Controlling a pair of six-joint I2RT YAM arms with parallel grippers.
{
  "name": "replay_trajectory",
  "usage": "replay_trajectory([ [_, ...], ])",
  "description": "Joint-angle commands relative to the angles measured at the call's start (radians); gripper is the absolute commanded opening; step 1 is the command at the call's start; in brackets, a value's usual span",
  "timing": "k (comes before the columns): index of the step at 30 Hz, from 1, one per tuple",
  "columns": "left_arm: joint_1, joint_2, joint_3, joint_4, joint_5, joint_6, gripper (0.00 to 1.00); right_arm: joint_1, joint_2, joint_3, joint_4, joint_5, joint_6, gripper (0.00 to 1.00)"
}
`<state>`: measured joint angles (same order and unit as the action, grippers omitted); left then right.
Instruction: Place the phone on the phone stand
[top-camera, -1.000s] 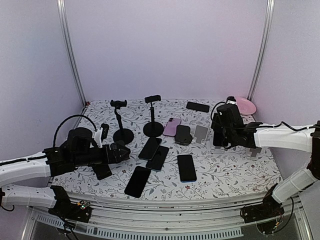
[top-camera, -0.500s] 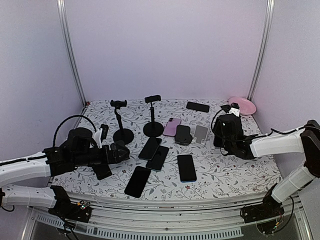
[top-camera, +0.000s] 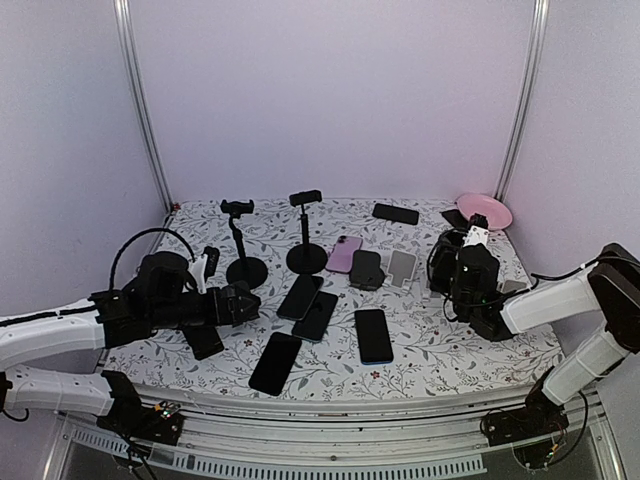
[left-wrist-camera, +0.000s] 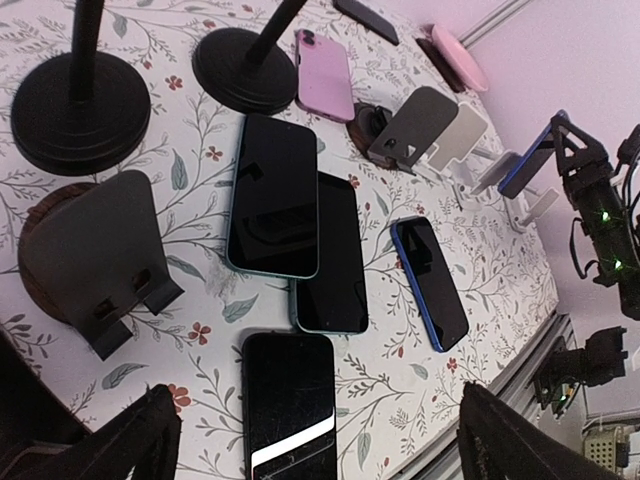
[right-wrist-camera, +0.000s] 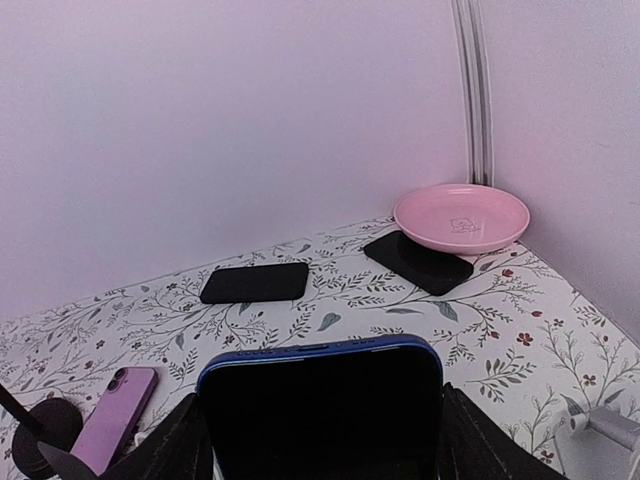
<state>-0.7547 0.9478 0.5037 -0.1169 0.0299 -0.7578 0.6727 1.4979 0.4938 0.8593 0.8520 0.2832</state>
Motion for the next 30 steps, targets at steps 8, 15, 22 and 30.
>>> replay_trajectory([
  [8,0.015,0.028,0.03,0.032,0.022,0.018,0.97,0.004,0.098,-0.087,0.475,-0.084,-0.171,0.56],
  [15,0.014,0.032,0.025,0.042,0.025,0.02,0.97,0.029,0.205,-0.133,0.757,-0.05,-0.308,0.55],
  [22,0.018,0.024,0.021,0.043,0.024,0.018,0.97,0.067,0.334,-0.131,0.972,0.025,-0.41,0.51],
  [30,0.022,0.006,0.013,0.032,0.022,0.02,0.97,0.07,0.342,-0.115,0.973,0.053,-0.389,0.49],
])
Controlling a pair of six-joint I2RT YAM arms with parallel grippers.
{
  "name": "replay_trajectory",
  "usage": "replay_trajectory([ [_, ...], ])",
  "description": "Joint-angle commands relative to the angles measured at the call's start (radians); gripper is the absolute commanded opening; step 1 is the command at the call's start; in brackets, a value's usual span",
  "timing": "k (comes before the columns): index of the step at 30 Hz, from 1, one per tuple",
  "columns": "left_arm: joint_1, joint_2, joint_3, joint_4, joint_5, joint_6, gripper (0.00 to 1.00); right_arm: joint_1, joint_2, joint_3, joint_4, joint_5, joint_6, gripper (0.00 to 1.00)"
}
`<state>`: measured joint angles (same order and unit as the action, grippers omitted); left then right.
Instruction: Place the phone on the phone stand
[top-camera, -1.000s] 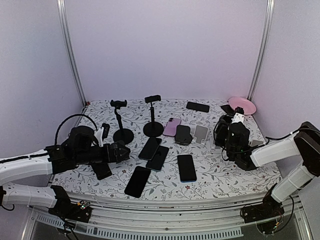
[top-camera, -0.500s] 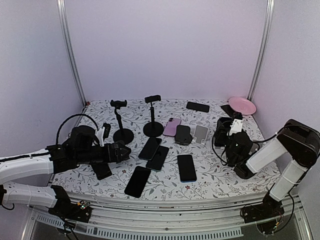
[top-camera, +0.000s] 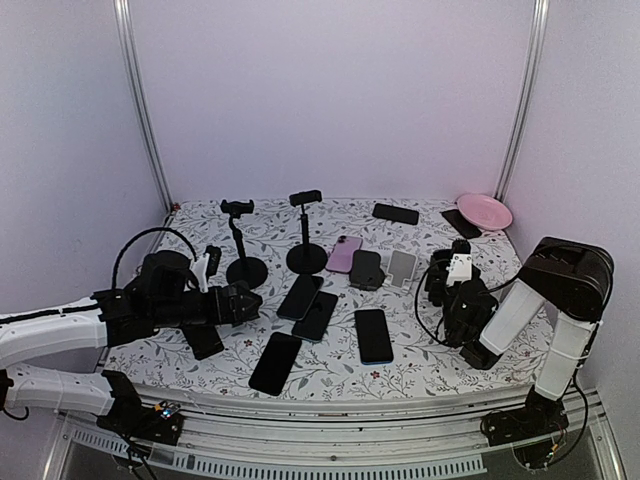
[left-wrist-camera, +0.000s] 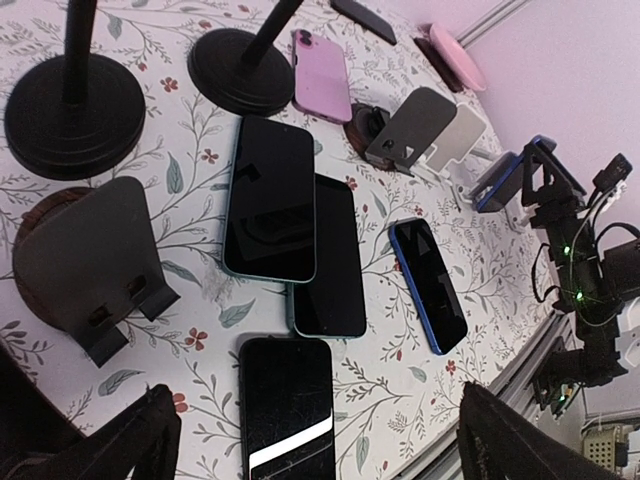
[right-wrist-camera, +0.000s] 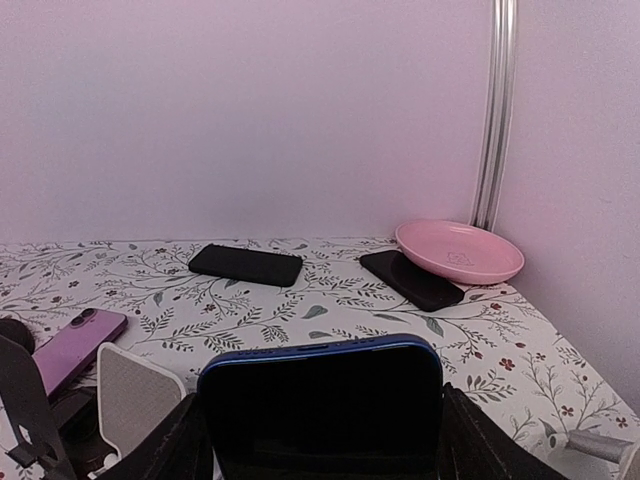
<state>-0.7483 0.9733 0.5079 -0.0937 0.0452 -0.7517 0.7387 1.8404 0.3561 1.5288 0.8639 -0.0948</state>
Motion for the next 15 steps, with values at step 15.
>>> replay_trajectory([
  [15,0.023,-0.015,0.004,0.021,0.021,0.017,0.97,0.02,-0.079,0.095,0.139,0.08,0.141,0.47],
])
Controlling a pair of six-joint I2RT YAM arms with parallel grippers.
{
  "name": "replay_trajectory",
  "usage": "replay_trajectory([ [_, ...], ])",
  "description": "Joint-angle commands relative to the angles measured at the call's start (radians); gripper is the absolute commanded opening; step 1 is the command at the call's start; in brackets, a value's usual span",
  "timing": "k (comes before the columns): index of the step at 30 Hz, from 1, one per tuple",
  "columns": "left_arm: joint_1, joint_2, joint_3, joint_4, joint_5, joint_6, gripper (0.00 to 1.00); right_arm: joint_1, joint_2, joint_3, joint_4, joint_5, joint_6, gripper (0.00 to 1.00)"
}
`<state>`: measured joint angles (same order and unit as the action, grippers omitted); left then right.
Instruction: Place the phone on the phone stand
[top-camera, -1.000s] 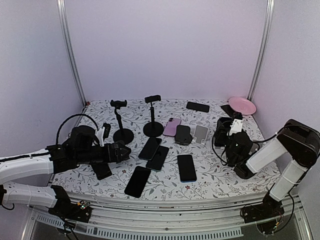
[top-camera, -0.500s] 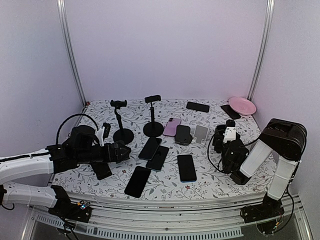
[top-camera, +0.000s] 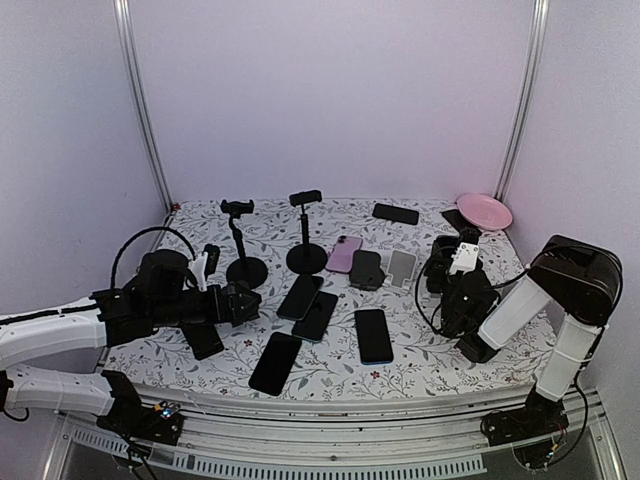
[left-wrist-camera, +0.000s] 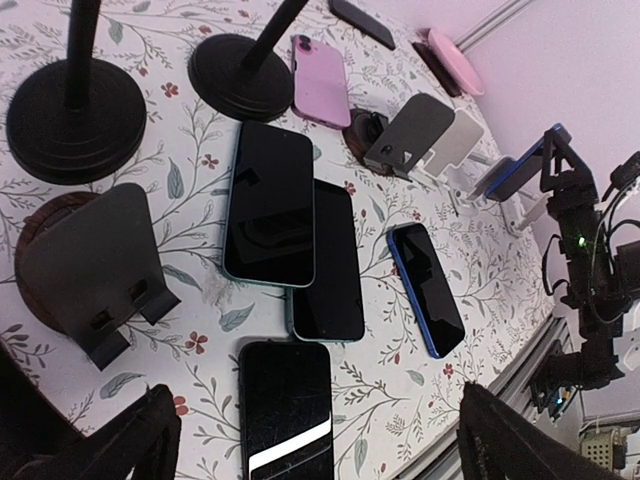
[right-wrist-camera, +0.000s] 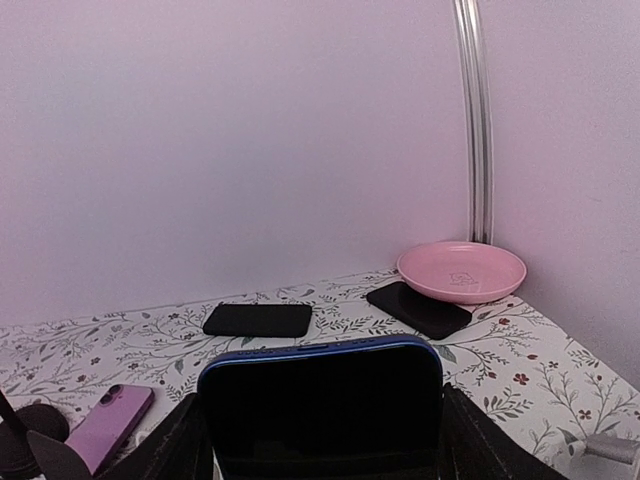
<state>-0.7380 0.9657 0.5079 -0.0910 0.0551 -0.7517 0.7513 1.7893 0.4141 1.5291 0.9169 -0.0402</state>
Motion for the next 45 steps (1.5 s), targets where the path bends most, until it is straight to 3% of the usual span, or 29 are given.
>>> replay_trajectory([
  [1,0.014,-0.009,0.006,0.017,0.012,0.017,0.97,0.007,-0.017,0.042,0.139,0.032,0.091,0.47],
  [9,0.02,-0.021,0.019,-0.013,0.011,0.03,0.97,0.009,0.026,0.048,0.125,0.065,0.169,0.47],
  [24,0.032,-0.043,0.014,-0.026,0.013,0.032,0.97,0.018,0.093,0.014,0.262,0.074,0.085,0.48],
  [45,0.031,-0.052,-0.001,-0.011,0.018,0.027,0.97,0.034,0.035,0.021,0.131,0.056,0.119,0.71],
])
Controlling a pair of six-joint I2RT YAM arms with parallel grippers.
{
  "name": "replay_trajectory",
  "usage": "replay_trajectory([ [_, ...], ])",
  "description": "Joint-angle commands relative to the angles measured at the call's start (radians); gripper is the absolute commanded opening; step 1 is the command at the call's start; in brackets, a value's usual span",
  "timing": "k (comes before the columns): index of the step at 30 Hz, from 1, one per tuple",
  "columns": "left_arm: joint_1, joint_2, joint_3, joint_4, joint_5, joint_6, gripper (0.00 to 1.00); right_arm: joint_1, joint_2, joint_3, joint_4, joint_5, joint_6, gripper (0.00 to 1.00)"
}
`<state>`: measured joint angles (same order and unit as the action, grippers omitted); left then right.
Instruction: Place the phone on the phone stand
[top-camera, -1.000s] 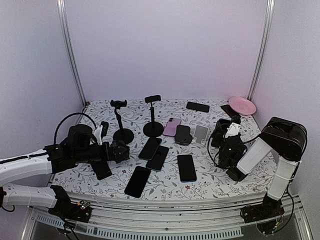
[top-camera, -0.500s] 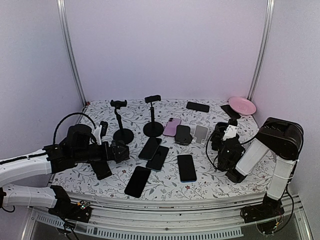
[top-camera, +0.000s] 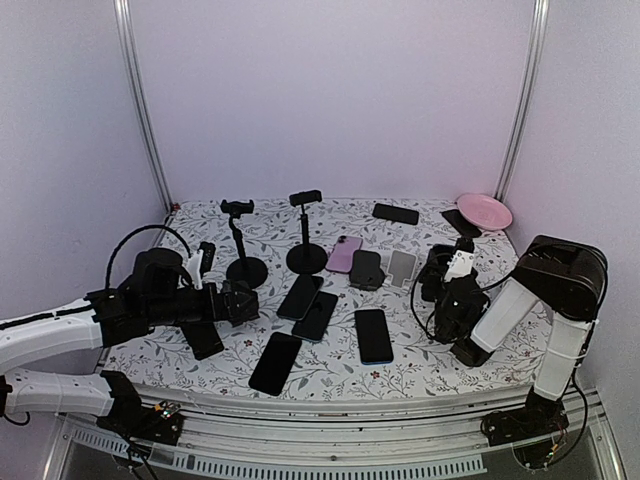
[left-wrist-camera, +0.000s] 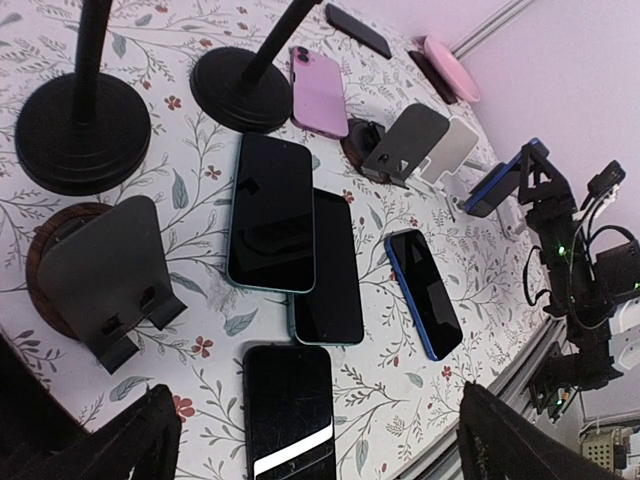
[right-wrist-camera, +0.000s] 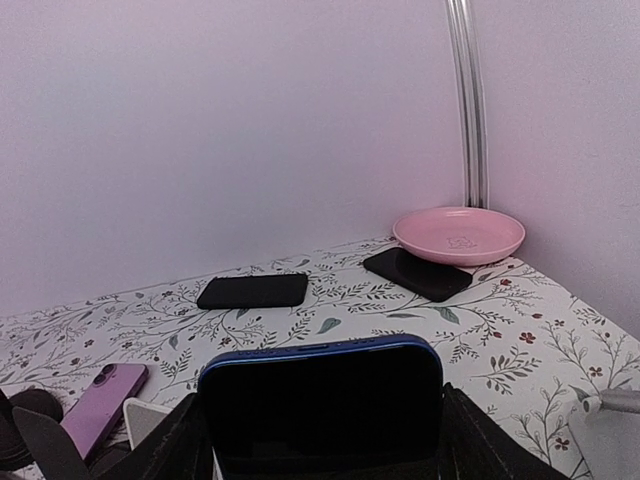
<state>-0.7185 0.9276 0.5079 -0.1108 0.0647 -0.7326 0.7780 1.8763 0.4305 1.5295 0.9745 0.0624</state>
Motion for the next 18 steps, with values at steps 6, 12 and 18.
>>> replay_trajectory([
  [6,0.011,-0.013,-0.01,0.024,0.016,0.002,0.97,0.007,-0.082,-0.009,0.105,-0.006,-0.006,0.81],
  [12,0.011,-0.016,-0.015,0.03,0.021,0.001,0.97,0.008,-0.105,-0.022,0.047,-0.021,0.017,0.83],
  [18,0.012,-0.029,-0.016,0.022,0.017,0.001,0.97,0.008,-0.176,-0.015,-0.106,-0.01,0.048,0.82],
])
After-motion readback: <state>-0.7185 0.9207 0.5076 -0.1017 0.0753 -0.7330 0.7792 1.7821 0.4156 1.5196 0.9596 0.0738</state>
